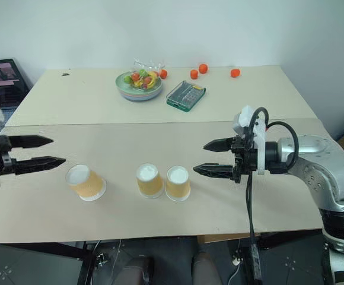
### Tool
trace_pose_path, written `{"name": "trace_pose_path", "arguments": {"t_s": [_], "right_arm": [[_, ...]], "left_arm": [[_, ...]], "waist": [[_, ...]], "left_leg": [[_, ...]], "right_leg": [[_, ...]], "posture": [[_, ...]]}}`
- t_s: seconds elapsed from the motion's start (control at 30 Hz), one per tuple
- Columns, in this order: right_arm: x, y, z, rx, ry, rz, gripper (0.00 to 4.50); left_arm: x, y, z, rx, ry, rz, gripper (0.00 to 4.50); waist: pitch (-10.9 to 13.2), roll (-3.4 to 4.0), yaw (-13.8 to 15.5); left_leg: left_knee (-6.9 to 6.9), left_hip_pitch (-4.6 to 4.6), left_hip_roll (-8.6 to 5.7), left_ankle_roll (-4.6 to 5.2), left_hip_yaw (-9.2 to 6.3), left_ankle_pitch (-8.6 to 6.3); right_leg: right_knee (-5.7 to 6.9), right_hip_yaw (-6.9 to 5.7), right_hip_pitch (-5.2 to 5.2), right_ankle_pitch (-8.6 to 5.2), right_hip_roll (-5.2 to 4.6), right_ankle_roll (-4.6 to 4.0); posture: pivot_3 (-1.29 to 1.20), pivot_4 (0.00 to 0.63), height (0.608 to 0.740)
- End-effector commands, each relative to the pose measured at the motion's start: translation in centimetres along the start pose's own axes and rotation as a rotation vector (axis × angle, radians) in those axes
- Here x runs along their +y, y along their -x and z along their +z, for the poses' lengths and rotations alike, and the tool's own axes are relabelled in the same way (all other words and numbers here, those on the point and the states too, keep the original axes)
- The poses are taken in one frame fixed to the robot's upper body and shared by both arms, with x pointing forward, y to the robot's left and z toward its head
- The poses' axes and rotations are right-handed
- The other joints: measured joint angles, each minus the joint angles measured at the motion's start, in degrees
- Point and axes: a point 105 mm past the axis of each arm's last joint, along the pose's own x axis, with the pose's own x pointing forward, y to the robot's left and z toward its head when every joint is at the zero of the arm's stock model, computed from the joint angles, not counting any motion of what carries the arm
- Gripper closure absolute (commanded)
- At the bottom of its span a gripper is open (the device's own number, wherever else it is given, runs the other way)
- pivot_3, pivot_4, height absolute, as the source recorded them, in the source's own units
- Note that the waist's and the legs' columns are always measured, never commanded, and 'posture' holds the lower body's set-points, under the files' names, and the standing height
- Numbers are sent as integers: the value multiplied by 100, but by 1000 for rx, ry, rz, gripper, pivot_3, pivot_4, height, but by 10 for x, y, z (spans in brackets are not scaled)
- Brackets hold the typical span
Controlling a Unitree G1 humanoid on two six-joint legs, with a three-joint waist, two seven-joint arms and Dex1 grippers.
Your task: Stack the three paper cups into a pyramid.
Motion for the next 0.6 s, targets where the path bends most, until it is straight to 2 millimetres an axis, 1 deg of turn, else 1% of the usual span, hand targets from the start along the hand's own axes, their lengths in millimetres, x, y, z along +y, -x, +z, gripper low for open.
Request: {"name": "trace_pose_path", "arguments": {"t_s": [0.03,0.1,0.17,0.23,0.4,0.53,0.6], "right_arm": [[-4,-3,11,-28,73,10,84],[-6,-5,11,-26,81,13,84],[-9,-5,12,-26,87,11,84],[-13,-5,12,-25,95,3,84],[-17,-6,13,-21,110,0,84],[-17,-7,13,-18,118,1,84],[-17,-7,13,-17,120,1,84]], "left_arm": [[-5,10,-6,-64,-39,87,0],[-6,10,-11,-97,-26,127,0],[-5,12,-25,-111,-6,178,0],[-10,14,-36,-112,5,207,0],[-10,17,-49,-115,25,265,0],[-12,11,-57,-113,0,281,0],[-16,7,-64,-92,-28,273,0]], "waist": [[0,1,-5],[0,-3,1],[1,-5,8],[0,-5,7],[0,-6,25],[-1,-6,34],[-1,-7,33]], "left_leg": [[-2,1,0,0,2,0],[-9,4,1,-1,10,-1],[-9,2,5,-1,9,-1],[-10,3,5,-1,10,-1],[-10,6,8,-3,16,-2],[-10,10,9,-3,17,-2],[-10,9,9,-3,17,-2]], "right_leg": [[-6,2,0,2,0,-2],[-12,11,2,2,-2,-3],[-16,11,-1,6,3,-7],[-20,13,-1,11,2,-11],[-19,18,1,13,6,-15],[-22,19,6,14,8,-16],[-22,19,5,14,8,-16]], "posture": [[0,150,740],[0,150,740],[0,150,740],[0,150,740],[0,150,740],[0,150,740],[0,150,740]]}}
